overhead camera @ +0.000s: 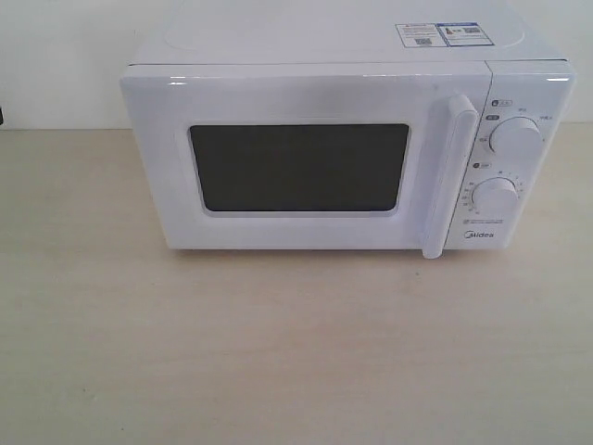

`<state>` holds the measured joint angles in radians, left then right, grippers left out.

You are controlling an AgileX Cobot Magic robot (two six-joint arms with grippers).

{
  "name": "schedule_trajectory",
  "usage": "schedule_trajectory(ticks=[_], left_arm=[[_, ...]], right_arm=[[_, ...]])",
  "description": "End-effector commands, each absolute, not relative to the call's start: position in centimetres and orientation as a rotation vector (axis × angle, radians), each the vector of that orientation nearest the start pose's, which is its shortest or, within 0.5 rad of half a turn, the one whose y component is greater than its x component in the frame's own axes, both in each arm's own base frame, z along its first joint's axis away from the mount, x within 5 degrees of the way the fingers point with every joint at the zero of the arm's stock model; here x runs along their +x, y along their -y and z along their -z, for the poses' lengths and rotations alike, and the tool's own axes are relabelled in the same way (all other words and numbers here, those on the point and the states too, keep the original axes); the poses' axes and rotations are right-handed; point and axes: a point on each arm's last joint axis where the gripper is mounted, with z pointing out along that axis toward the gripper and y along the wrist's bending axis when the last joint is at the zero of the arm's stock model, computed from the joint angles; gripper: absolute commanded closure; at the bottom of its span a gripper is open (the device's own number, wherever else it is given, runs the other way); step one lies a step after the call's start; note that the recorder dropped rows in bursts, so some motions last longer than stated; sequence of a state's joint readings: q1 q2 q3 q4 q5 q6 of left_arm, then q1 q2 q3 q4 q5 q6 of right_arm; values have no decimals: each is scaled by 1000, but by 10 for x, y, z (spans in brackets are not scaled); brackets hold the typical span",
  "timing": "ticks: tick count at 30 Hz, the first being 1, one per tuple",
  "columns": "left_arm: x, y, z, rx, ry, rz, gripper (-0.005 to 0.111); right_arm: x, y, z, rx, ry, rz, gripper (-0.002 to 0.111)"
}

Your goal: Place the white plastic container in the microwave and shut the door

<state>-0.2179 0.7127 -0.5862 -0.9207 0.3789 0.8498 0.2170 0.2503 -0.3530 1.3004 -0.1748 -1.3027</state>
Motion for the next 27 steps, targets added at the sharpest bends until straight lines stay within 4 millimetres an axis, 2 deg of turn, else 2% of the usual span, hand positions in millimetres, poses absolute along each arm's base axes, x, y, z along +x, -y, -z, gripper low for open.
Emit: schedule_trajectory(ticks=[1,7,11,15,21,27], left_arm=[[137,57,-326,360,-1810,453,102],[137,57,-326,359,-1809,452,102],[137,57,-326,359,-1809,452,102],[137,57,-326,359,-1809,452,102],[137,57,-326,359,-1809,452,102],[137,57,-326,359,-1809,452,102]], right_arm=[[66,-4,-318,-90,-1344,-50,109],[65,-8,-318,-150,-1349,-45,109],[64,-15,-315,-202,-1367,-128,109],[64,-21,-312,-290,-1392,-134,109],[65,-19,-304,-228,-1489,-182,109],[65,-18,-303,-227,-1501,-165,109]])
